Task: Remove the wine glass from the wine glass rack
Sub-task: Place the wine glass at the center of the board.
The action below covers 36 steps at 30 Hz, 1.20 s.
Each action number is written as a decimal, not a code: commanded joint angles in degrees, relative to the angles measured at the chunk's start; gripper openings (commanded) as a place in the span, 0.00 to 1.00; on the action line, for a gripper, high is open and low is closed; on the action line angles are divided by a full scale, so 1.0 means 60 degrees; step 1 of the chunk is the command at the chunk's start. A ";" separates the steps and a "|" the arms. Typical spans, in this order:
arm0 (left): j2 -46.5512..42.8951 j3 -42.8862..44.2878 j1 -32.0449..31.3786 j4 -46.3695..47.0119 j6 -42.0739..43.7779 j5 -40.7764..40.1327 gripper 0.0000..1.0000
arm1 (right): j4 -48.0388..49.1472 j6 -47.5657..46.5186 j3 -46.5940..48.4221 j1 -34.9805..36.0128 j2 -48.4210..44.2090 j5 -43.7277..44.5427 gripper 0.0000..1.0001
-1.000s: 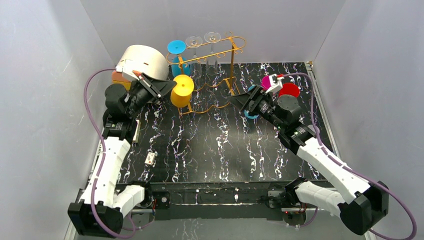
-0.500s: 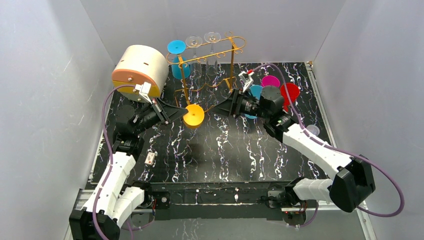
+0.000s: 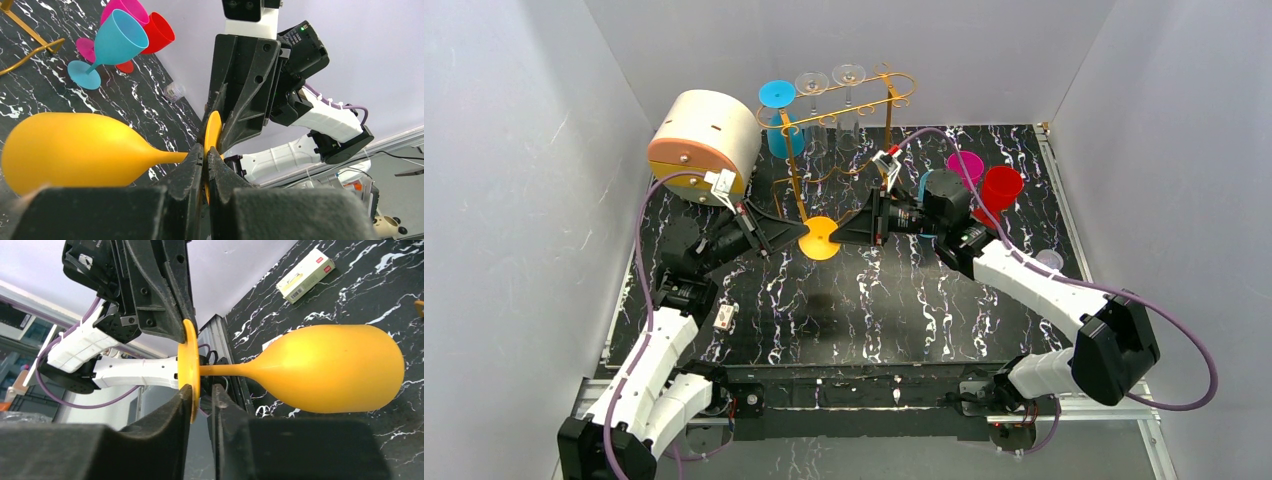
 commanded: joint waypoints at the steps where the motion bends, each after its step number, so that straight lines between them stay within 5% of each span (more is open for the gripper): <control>1: -0.0146 0.0035 -0.0276 0.0415 0.0030 -0.0079 0.00 | 0.0616 -0.0082 0.0590 0.0065 0.0087 -0.0547 0.23; 4: -0.0128 -0.0049 -0.0365 0.0420 0.0031 -0.0118 0.00 | 0.0731 -0.0083 0.0566 0.0077 0.0052 -0.0566 0.04; 7: -0.0122 -0.0052 -0.0386 0.0022 0.0214 -0.0086 0.01 | 0.0842 -0.0230 0.0460 0.0072 -0.0066 -0.0567 0.01; 11: 0.0105 0.0904 -0.0401 -0.3005 0.2289 0.0093 0.37 | 0.0605 -0.0906 0.0283 0.0073 -0.0390 -0.0314 0.01; 16: 0.0088 0.1192 -0.0531 -0.3600 0.2625 0.0579 0.49 | -0.0037 -0.1837 0.0115 0.0082 -0.0747 0.0156 0.01; 36: 0.0070 0.1492 -0.1564 -0.3422 0.2671 -0.0118 0.13 | -0.0127 -0.2469 0.0040 0.0226 -0.0699 -0.0181 0.01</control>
